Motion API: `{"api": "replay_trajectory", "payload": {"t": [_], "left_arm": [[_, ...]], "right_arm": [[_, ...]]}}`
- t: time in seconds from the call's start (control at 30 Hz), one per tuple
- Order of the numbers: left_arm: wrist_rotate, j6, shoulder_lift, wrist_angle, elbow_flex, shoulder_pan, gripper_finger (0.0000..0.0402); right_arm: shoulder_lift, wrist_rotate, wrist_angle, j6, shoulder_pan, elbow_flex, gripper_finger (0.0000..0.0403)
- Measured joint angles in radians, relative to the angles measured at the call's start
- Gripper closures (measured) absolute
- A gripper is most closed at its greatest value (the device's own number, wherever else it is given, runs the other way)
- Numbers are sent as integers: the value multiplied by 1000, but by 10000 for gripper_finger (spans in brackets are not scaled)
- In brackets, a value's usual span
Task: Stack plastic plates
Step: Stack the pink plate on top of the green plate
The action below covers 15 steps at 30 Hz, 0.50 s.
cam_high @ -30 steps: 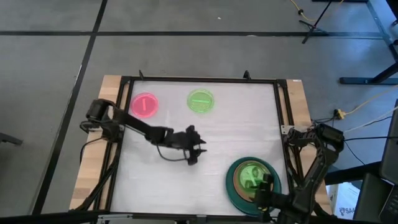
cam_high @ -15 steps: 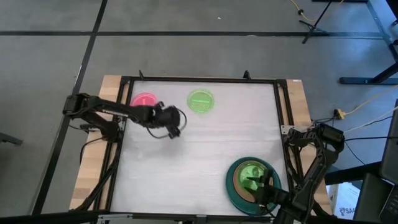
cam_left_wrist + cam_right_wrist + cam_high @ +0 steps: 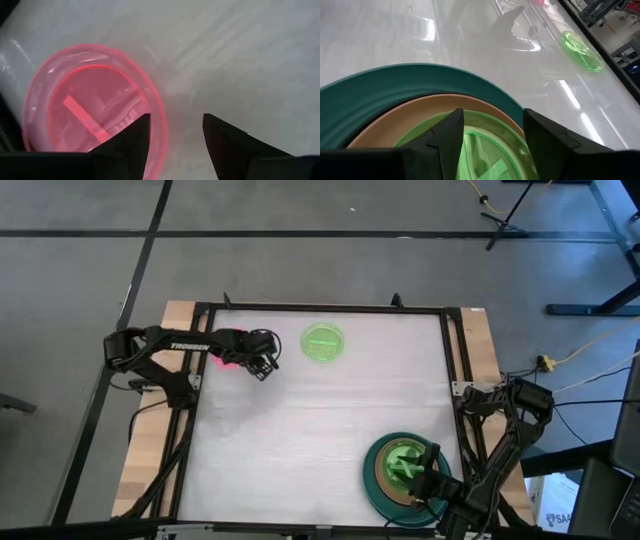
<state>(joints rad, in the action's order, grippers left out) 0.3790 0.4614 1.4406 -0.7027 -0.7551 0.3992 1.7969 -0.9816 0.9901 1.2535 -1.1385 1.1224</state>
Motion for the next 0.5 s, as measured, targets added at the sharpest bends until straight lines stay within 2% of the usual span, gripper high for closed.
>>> {"api": "replay_trajectory", "payload": {"t": [0.27, 0.5], "left_arm": [[3, -36, 0, 0, 1, 55, 227], [9, -53, 1, 27, 56, 102, 227]], "right_arm": [[0, -21, -2, 7, 8, -6, 205], [0, -13, -3, 26, 7, -6, 205]]}}
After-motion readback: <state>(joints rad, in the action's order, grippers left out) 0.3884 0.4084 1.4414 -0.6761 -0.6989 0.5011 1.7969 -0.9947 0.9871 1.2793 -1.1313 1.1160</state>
